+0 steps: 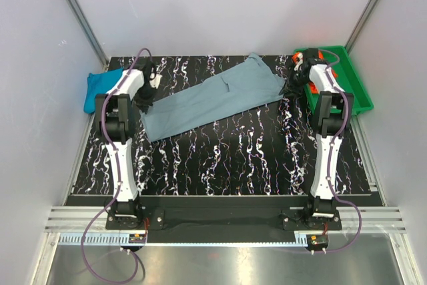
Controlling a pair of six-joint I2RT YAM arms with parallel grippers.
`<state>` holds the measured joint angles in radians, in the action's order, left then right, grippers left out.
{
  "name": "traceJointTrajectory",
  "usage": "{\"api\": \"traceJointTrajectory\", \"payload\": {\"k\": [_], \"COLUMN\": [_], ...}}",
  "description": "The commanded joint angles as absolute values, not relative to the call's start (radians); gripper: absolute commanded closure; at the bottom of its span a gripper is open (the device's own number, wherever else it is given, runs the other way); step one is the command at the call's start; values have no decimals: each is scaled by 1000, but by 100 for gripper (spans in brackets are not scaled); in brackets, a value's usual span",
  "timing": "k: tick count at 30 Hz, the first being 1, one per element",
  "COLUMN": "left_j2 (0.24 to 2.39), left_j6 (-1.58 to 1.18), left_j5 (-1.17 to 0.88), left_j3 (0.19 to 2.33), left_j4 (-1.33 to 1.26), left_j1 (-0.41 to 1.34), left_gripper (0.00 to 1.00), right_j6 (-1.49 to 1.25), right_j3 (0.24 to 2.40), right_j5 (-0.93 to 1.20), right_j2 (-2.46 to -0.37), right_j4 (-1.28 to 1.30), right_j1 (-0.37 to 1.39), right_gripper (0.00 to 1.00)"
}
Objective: Fold and stack the t-shirts
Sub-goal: Fold the tshirt
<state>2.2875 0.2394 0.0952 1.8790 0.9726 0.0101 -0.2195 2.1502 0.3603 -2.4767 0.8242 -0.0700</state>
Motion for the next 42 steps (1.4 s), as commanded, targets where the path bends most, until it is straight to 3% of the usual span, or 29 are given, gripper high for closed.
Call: {"api": "traceJointTrajectory", "payload": {"k": [1, 5, 20, 27, 42], "left_j2": [2299, 2269, 2085, 1976, 1819], "left_j6": [236, 238, 210, 212, 248], "left_j5": [74, 65, 5, 5, -72], "left_j3": [1885, 1821, 1537, 1416, 1221], "left_j4": [988, 982, 977, 973, 1045], "left_j1": [-8, -20, 24, 77, 244], "left_gripper": [100, 100, 100, 100, 100], "right_j6": [-210, -212, -236, -245, -278], "right_j3": [2206, 2284, 2525, 2634, 2744], "right_j5": [351, 339, 345, 345, 347], "right_j2": [-2497, -2534, -2678, -2733, -2803], "right_j4": [816, 824, 802, 778, 715], "right_j1": [-71, -71, -69, -71, -71], "right_gripper": [78, 89, 88, 100, 100]}}
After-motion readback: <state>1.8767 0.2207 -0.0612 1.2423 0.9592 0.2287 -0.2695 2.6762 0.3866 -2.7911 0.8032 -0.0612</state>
